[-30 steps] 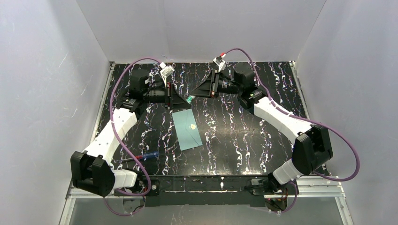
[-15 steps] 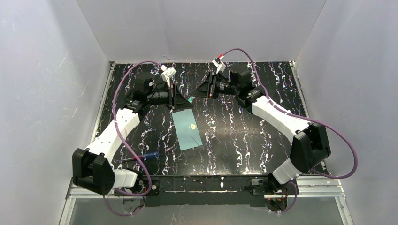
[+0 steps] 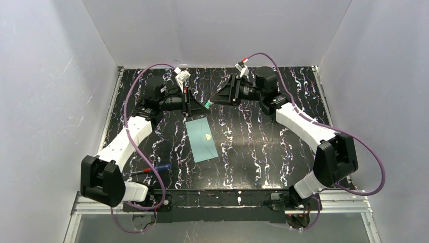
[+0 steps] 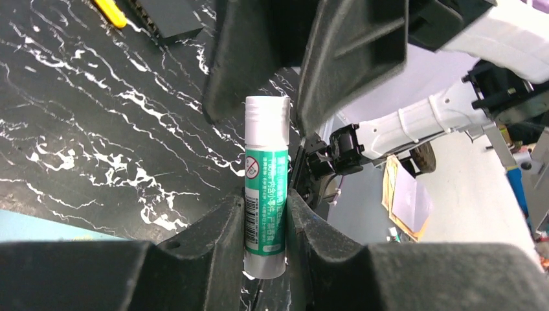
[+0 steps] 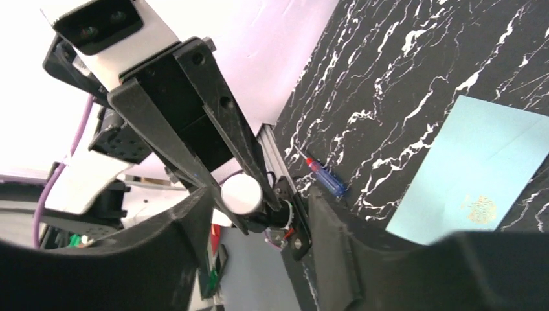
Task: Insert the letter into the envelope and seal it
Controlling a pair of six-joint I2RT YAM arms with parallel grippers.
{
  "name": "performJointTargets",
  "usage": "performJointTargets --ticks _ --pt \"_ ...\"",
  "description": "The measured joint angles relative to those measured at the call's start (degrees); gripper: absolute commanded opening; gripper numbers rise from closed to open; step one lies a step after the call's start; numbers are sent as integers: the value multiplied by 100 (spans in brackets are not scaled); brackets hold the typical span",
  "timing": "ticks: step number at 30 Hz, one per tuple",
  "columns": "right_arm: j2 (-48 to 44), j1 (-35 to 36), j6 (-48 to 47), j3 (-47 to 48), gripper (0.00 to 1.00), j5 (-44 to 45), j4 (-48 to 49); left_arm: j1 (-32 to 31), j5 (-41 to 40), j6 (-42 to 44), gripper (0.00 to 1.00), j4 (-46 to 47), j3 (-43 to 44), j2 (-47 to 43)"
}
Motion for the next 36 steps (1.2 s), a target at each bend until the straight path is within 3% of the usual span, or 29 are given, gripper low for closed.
performJointTargets --ticks 5,13,17,20,26,33,36 --pt "-37 -286 184 201 87 -417 -280 103 393 177 0 426 -356 -323" --pt "61 -350 278 334 85 -997 -485 131 898 494 0 411 -365 -334" --pt "188 -291 247 433 81 -1189 -610 131 1003 933 0 -142 -151 -262" --pt "225 -234 210 511 73 -1276 -713 131 1016 1316 0 -669 114 -188" --pt "402 -2 0 780 46 -1386 -905 131 1016 1617 0 -1086 227 -162" --pt "455 79 -170 811 2 -1451 -1132 136 986 1733 0 -1362 278 -125" --pt "459 96 -214 811 1 -1436 -1132 136 903 1738 0 -1445 330 -125"
